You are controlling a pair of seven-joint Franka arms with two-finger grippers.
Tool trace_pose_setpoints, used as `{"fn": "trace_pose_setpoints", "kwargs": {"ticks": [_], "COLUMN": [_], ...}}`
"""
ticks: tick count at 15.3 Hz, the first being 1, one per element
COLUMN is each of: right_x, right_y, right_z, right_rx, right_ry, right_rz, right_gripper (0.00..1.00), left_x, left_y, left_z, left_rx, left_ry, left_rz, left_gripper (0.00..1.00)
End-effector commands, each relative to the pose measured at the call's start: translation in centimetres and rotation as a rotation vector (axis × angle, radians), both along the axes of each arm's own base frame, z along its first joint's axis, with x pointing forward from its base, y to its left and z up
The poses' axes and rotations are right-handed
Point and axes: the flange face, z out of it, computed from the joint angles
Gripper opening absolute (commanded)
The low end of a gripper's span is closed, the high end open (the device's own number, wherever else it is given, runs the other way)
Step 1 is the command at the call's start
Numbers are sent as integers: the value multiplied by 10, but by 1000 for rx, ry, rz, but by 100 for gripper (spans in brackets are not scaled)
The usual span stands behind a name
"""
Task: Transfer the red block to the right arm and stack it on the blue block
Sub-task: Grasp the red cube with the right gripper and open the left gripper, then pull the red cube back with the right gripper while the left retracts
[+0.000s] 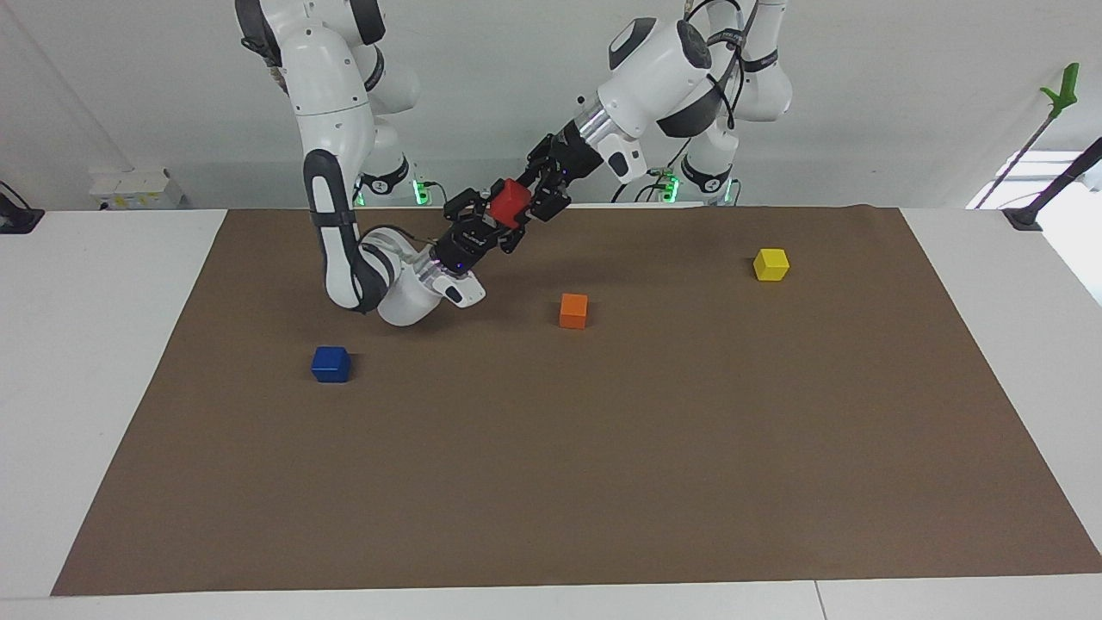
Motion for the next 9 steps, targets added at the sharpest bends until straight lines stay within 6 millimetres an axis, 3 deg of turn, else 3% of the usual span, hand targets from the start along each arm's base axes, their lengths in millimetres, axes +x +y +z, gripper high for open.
{"fn": "trace_pose_setpoints", "kwargs": {"ticks": [1, 4, 7, 9], "right_x": [4, 16, 27, 34], "right_y": [-9, -22, -44, -68], "right_z": [17, 33, 59, 78], "right_rx": [-27, -90, -191, -305], "right_ry": [12, 29, 48, 47], "right_rz": [7, 1, 26, 61], "right_gripper": [0, 0, 0, 0], "left_x": [-5, 16, 51, 70], "left_y": [42, 78, 137, 179], "left_z": [26, 25, 15, 5], "left_rx": [18, 55, 183, 313], "left_ry": [3, -120, -218, -316], "left_rz": [-12, -104, -180, -333], "left_gripper": [100, 100, 100, 100]}}
